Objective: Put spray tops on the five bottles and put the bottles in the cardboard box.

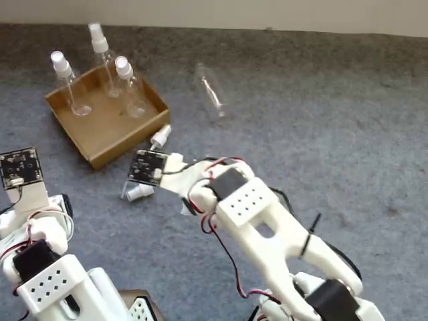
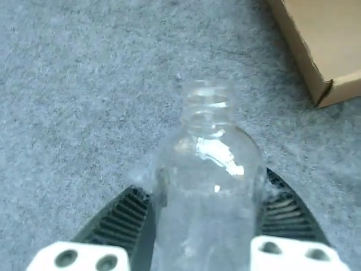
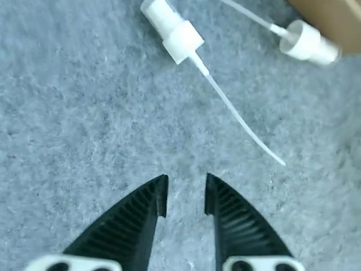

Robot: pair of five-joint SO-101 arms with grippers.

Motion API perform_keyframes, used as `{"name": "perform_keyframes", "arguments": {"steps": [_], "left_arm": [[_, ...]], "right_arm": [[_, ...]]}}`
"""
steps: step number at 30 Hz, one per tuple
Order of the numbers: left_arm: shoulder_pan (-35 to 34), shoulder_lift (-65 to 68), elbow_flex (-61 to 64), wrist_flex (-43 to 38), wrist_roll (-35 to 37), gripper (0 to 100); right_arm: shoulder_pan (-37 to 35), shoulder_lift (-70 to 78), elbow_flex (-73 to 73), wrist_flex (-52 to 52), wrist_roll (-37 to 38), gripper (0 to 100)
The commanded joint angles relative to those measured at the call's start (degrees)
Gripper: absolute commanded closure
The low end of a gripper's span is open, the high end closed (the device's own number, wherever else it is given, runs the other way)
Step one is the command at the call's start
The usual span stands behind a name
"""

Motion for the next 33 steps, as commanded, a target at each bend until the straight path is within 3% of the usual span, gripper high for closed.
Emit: {"name": "perform_keyframes", "arguments": {"steps": [1,17,33], "left_arm": [[-3.7,-0.7,-0.4,-1.2,-0.1,92],[-21.4,-0.7,-0.5,-5.5,-0.4,92],[-19.9,-0.7,-0.3,-5.5,-0.4,92]], "right_arm": [[-3.0,8.0,-10.9,0.2,3.3,82.0],[-7.9,32.8,-31.3,0.2,19.3,81.0],[-5.6,52.9,-44.8,0.6,20.0,81.1]]}}
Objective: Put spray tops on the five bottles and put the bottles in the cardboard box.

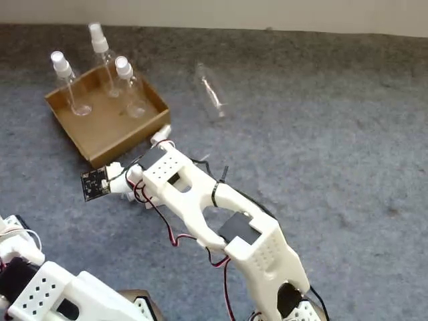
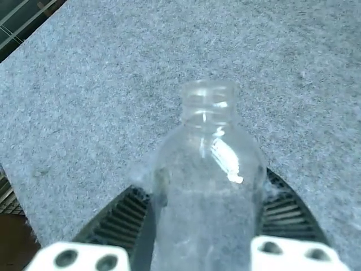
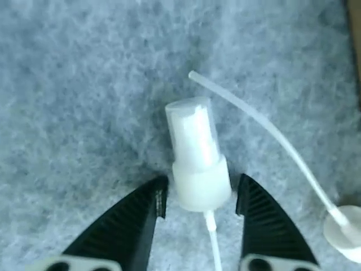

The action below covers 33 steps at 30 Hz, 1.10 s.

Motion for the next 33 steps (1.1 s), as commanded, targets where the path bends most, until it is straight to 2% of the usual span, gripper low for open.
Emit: {"name": "perform_keyframes", "arguments": {"steps": [1,9,16,24,33], "left_arm": [[1.8,-0.7,-0.3,-1.3,-0.4,92],[2.6,-0.7,0.7,-1.6,-0.4,92],[2.7,-0.7,0.7,-1.6,-0.4,92],[4.4,-0.7,0.7,-1.2,-0.4,92],[11.2,-0.8,1.1,-1.1,-0.4,92]], "right_arm": [[2.2,0.8,-3.5,0.4,0.4,81.3],[7.2,0.6,-3.5,1.9,0.2,99.7],[10.9,-2.9,-6.2,13.7,0.0,99.3],[15.9,-14.5,-9.1,19.9,-0.1,99.3],[19.8,-26.7,-8.7,20.7,-11.1,99.3]]}}
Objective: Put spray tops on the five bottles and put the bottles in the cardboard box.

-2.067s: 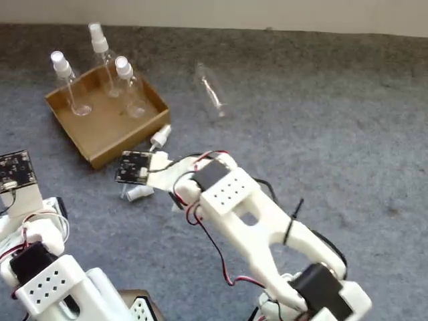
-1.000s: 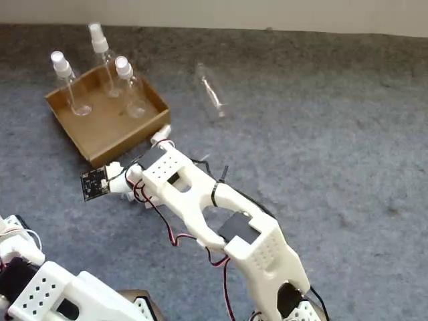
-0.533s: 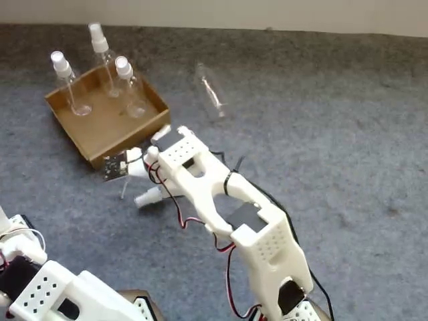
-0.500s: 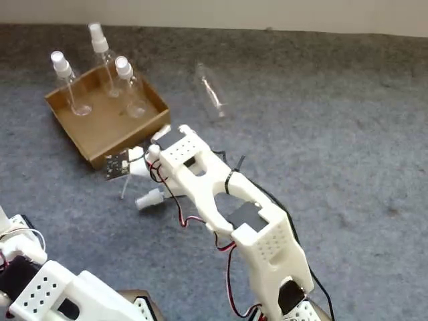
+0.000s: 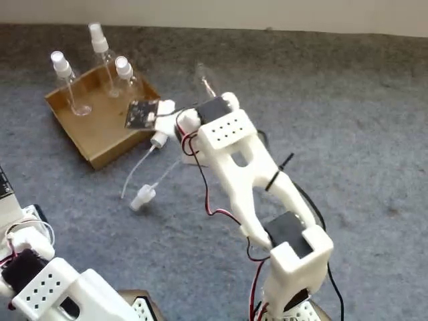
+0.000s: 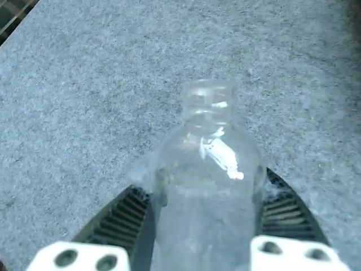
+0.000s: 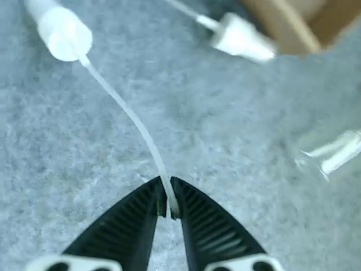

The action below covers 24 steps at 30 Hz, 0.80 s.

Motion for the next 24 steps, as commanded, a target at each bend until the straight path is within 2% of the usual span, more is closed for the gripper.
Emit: {"name": "perform_keyframes", "arguments": {"steps": [1,5,11,18,24], "left_arm": [[3.3,-0.8,-0.1,-1.0,-0.4,92],[5.0,-0.8,0.0,-0.9,-0.4,92],[4.5,-0.8,-0.1,-0.9,-0.4,92],[-0.2,-0.8,-0.7,-1.0,-0.4,92],[-0.4,-0.8,-0.2,-1.1,-0.4,92]], "right_arm": [[2.8,-8.7,-3.2,0.8,-4.8,99.3],[5.2,-12.4,-2.5,2.5,-5.3,99.3],[8.0,-13.0,2.4,6.8,-0.1,99.1],[2.1,-13.0,8.0,-1.5,0.0,98.8],[-4.7,-13.0,13.3,-11.7,0.0,98.8]]}}
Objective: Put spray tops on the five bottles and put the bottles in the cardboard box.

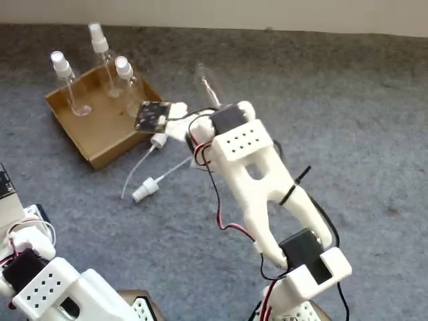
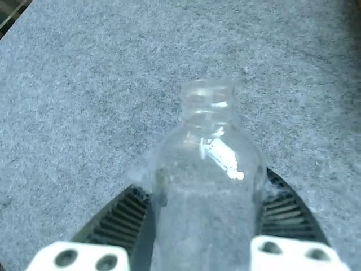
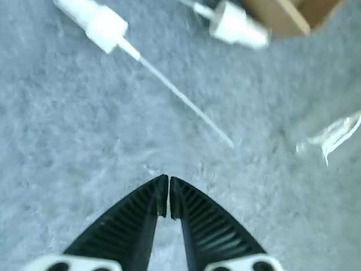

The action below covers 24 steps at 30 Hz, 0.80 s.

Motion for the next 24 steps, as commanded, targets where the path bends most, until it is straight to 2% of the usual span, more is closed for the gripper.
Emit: {"name": "perform_keyframes", "arguments": {"steps": [1,7,13,20,24], "left_arm": [[-0.7,-0.8,-0.7,-1.1,-0.4,92],[-0.7,-0.8,-0.6,-1.3,-0.2,92],[-0.7,-0.8,-0.6,-1.1,-0.1,92],[-0.7,-0.8,-0.6,-1.1,-0.1,92],[-0.7,-0.8,-0.6,-1.1,-0.1,92]], "right_arm": [[-6.1,-3.0,1.4,-7.8,0.6,98.8],[-11.6,-2.9,3.7,-17.3,0.7,98.1],[-13.8,-0.9,8.0,-21.3,0.7,83.8],[-16.7,5.1,8.4,-21.5,1.1,83.5],[-17.8,7.0,8.3,-21.6,6.6,83.4]]}}
